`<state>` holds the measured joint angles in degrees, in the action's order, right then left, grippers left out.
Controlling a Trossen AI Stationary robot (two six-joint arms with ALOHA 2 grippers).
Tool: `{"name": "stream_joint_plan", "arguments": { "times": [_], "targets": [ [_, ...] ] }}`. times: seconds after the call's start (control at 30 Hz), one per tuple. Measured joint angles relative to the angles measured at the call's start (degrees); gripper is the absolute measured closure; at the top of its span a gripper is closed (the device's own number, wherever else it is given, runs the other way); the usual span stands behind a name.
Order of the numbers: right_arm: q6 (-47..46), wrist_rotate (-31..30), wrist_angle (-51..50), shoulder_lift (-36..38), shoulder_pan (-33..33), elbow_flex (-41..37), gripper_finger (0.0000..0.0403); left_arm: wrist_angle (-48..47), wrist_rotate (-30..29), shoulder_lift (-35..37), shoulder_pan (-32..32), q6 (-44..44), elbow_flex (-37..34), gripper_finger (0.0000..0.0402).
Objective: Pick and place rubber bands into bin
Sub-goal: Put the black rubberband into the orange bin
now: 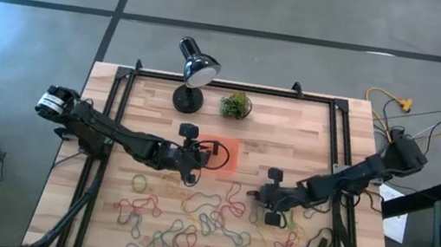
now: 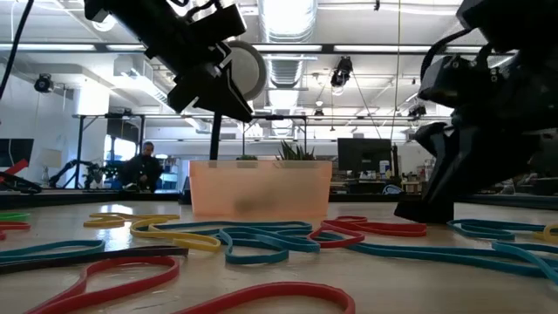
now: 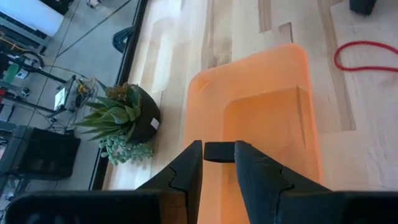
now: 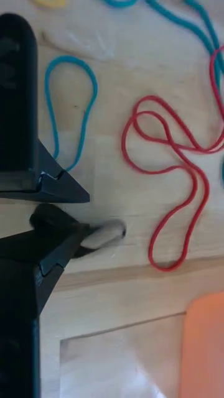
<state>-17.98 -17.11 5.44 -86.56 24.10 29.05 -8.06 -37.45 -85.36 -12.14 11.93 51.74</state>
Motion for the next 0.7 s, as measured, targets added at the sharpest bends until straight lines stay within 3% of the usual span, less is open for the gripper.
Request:
{"name": "stream_joint_plan", "arguments": {
  "times": [0.27,0.7],
  "targets": [
    [0.4,-1.3,-0.6,-2.5,-0.2,1.4,0.0346,0.0,0.0,0.0,0.0,-2.7,-1.0,0.0322],
    [1.8,-3.4,-2.4,2.6,-0.2,1.1,0.0346,0.4,0.0,0.0,0.0,-2.7,-1.2,0.0322]
  ]
}}
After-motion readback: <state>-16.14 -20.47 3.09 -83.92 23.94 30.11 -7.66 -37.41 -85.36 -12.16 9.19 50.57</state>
